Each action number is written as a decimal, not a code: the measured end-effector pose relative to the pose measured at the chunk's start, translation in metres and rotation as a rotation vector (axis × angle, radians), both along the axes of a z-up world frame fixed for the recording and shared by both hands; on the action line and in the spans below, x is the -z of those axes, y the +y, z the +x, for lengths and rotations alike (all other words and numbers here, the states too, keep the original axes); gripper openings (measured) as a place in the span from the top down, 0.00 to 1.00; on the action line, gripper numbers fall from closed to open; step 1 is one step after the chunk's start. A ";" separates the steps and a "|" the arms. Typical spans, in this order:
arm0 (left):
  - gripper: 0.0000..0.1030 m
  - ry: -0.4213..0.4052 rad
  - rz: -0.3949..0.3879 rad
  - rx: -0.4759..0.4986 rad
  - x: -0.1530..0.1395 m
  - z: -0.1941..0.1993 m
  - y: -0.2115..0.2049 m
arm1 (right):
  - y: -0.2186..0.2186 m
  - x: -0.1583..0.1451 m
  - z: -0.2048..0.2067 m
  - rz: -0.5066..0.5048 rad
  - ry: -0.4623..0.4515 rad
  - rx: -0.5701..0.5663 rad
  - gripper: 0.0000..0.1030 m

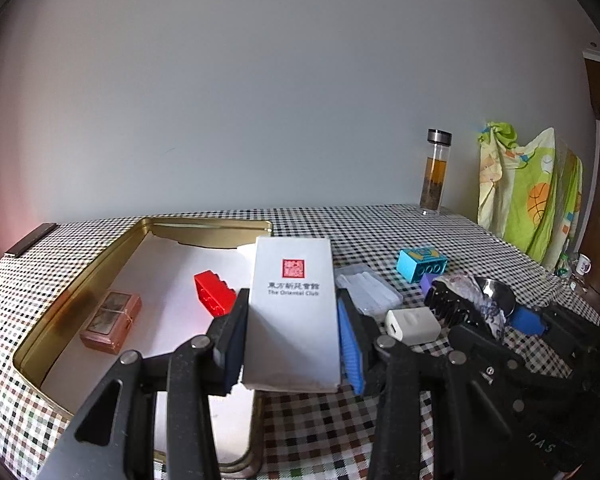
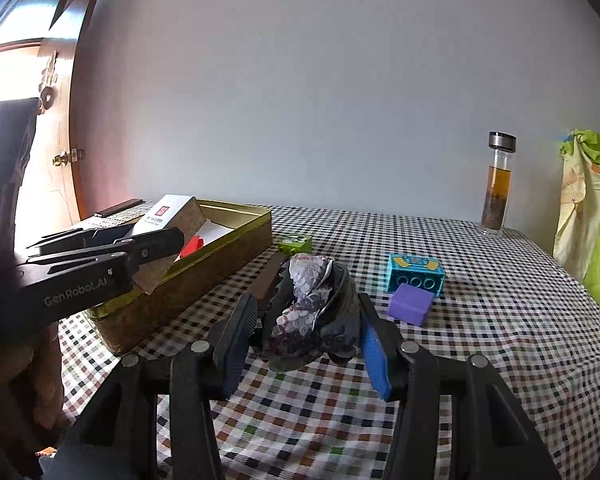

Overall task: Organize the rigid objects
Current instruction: 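Carry the white box with the left tool while the right tool carries the cloth bundle toward the tray, then open both tools to release the white box and cloth bundle into the tray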

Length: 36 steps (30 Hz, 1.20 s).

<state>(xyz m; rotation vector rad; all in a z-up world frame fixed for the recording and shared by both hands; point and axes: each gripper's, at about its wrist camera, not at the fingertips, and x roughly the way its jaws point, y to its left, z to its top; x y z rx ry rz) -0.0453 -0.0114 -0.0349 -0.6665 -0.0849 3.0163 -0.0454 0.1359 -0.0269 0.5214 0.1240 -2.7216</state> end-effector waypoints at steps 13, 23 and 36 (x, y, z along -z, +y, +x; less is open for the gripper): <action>0.61 -0.005 -0.012 -0.029 0.000 0.002 -0.013 | -0.017 0.001 0.000 0.013 -0.013 -0.043 0.49; 0.61 -0.016 -0.011 -0.077 -0.004 0.004 -0.037 | -0.033 -0.010 -0.002 0.019 -0.011 -0.096 0.49; 0.61 -0.077 -0.043 -0.217 -0.005 -0.002 -0.095 | -0.081 -0.041 -0.025 0.057 0.005 -0.190 0.49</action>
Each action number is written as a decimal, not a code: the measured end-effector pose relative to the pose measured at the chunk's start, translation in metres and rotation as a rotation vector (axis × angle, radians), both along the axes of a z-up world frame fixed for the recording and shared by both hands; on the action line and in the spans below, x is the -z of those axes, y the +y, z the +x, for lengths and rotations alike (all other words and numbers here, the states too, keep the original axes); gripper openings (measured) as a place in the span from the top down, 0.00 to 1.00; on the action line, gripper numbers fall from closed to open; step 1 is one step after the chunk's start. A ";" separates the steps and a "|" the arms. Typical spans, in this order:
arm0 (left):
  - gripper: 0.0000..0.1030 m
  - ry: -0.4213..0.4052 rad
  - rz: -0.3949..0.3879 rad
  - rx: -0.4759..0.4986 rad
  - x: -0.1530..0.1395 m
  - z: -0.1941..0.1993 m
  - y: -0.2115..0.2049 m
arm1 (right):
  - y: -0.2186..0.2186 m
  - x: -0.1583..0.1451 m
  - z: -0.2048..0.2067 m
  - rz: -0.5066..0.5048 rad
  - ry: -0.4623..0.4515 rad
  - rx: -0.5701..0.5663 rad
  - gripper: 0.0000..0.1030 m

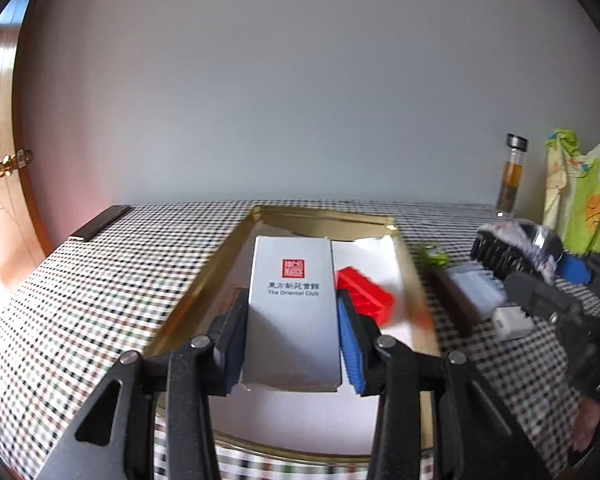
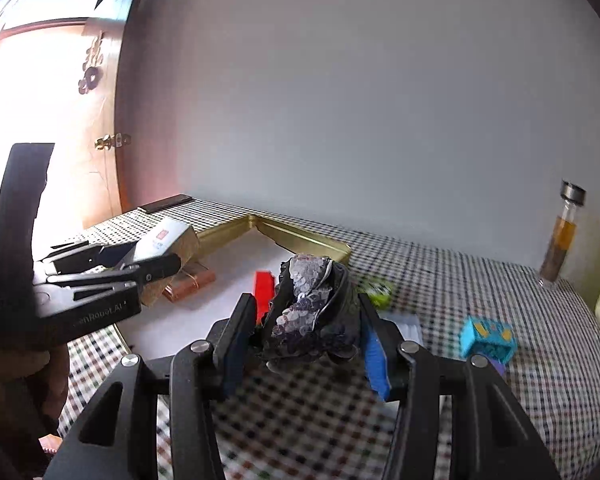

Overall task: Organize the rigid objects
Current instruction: 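Open both tools to release the white box and cloth bundle into the tray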

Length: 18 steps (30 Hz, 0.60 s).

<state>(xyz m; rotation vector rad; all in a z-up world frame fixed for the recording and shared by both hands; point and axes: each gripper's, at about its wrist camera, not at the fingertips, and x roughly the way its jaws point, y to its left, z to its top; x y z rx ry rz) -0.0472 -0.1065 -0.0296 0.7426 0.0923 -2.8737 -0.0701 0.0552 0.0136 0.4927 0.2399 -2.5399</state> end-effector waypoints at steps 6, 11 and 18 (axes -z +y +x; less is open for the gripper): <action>0.61 -0.053 0.015 -0.007 0.005 -0.012 -0.017 | -0.026 -0.004 -0.019 0.024 -0.016 -0.046 0.49; 0.61 -0.082 0.006 -0.011 0.007 -0.022 -0.022 | -0.053 0.002 -0.034 0.056 -0.052 -0.084 0.49; 0.61 -0.123 -0.020 -0.027 0.009 -0.038 -0.030 | -0.078 0.017 -0.049 0.102 -0.087 -0.110 0.49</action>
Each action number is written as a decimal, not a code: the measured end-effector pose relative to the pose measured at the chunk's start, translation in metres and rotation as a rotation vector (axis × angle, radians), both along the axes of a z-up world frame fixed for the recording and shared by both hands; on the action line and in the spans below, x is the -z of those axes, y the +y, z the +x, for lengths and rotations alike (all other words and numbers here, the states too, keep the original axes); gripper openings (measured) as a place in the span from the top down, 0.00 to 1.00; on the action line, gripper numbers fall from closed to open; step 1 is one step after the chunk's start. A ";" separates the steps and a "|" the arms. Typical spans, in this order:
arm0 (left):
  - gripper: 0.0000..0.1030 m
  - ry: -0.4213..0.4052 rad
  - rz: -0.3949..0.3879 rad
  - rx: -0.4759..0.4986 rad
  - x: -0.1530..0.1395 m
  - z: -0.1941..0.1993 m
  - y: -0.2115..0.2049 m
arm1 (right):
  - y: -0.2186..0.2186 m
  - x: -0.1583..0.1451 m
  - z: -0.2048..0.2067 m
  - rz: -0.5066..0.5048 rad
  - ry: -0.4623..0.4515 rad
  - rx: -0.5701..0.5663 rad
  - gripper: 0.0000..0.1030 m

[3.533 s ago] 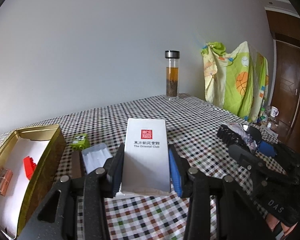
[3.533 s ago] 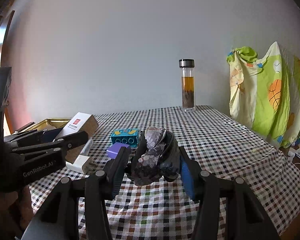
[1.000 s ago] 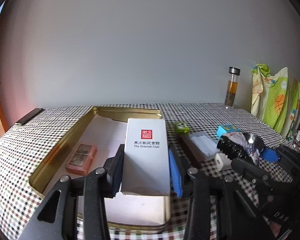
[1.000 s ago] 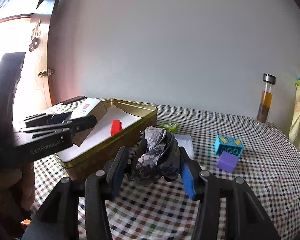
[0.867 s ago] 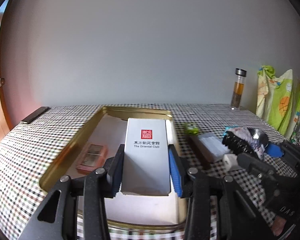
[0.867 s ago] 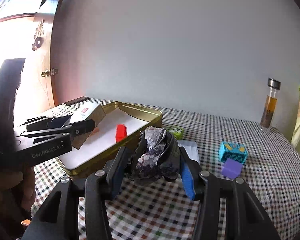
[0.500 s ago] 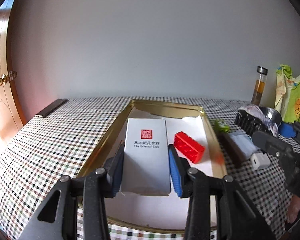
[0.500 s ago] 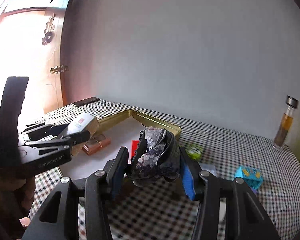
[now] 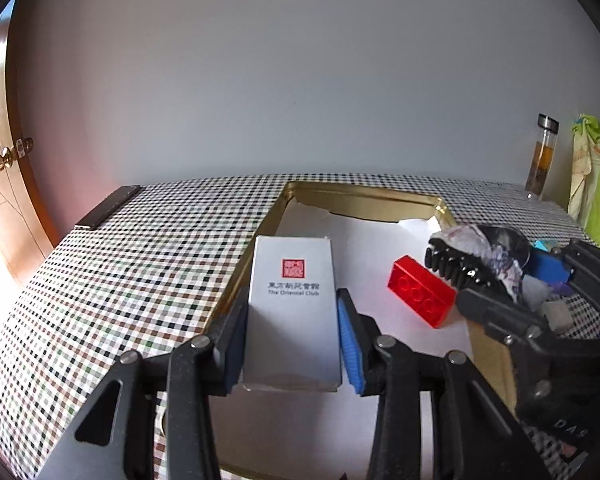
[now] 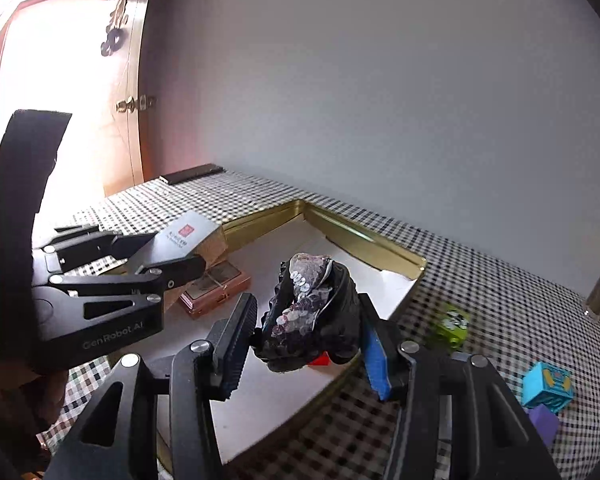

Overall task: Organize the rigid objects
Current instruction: 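Open both tools to release the white box and cloth bundle into the tray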

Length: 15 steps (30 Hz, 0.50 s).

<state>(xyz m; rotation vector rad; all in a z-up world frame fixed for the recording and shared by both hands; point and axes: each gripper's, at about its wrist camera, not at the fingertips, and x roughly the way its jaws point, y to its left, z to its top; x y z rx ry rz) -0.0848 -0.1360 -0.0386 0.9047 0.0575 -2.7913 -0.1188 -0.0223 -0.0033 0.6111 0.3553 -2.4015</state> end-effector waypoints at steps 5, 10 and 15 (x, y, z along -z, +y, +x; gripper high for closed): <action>0.61 -0.023 -0.011 0.002 0.004 -0.004 -0.004 | -0.007 0.009 -0.009 0.017 -0.035 -0.005 0.49; 0.61 -0.043 -0.018 0.007 0.007 -0.010 -0.003 | -0.017 0.015 -0.018 0.029 -0.052 -0.008 0.49; 0.59 -0.046 -0.012 -0.009 0.008 -0.007 -0.008 | -0.025 0.019 -0.020 0.042 -0.083 -0.037 0.48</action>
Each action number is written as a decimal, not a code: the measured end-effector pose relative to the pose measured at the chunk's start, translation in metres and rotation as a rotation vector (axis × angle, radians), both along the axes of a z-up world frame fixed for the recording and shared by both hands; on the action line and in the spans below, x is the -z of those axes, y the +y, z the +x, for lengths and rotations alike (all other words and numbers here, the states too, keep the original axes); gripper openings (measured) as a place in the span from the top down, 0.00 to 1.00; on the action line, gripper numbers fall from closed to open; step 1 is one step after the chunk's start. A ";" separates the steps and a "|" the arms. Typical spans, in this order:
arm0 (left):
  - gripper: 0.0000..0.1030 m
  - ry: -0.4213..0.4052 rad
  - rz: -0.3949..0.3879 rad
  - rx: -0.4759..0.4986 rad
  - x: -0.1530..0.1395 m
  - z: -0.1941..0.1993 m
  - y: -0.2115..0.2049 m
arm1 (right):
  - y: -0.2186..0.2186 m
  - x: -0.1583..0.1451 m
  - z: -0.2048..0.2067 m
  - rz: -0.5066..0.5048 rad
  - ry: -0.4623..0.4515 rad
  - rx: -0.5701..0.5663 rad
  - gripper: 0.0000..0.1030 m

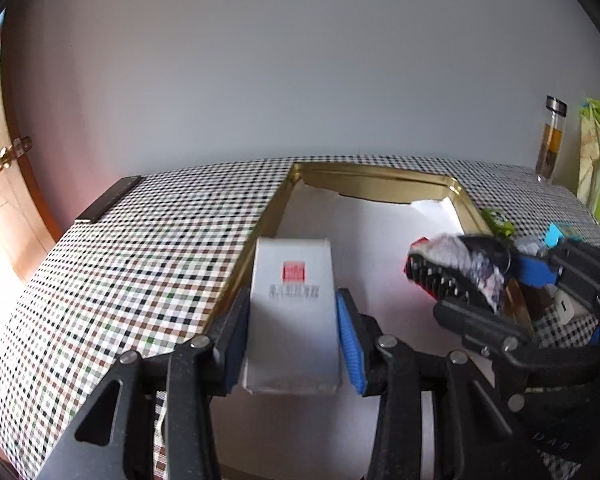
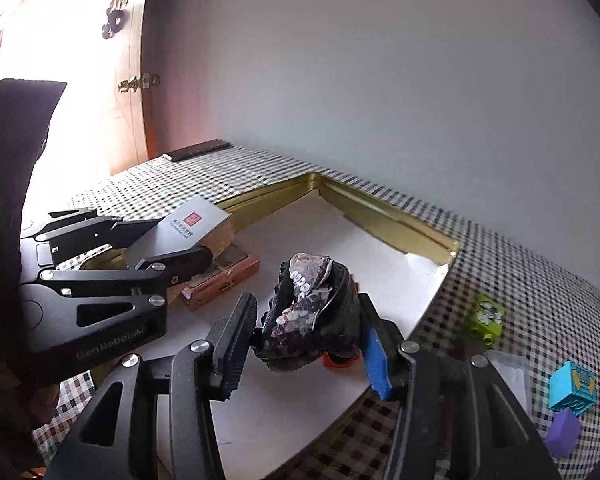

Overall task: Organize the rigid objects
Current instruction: 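Open both tools to release the white box and cloth bundle into the tray, then move both tools away from the tray toward the objects on the table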

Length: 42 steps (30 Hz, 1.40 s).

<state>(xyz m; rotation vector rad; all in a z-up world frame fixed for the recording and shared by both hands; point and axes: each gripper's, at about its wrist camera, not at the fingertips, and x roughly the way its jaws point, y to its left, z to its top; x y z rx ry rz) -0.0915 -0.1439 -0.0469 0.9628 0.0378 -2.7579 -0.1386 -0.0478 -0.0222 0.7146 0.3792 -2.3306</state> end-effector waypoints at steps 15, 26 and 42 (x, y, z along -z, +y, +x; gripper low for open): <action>0.01 0.120 0.020 -0.042 -0.025 0.032 0.023 | 0.062 -0.015 0.026 -0.095 0.081 0.104 0.25; 0.01 0.135 0.025 0.113 -0.024 0.031 0.101 | 0.158 0.001 0.015 -0.124 0.036 0.347 0.24; 0.01 0.113 -0.015 0.269 -0.010 0.021 0.166 | 0.193 0.010 0.006 -0.124 -0.040 0.461 0.24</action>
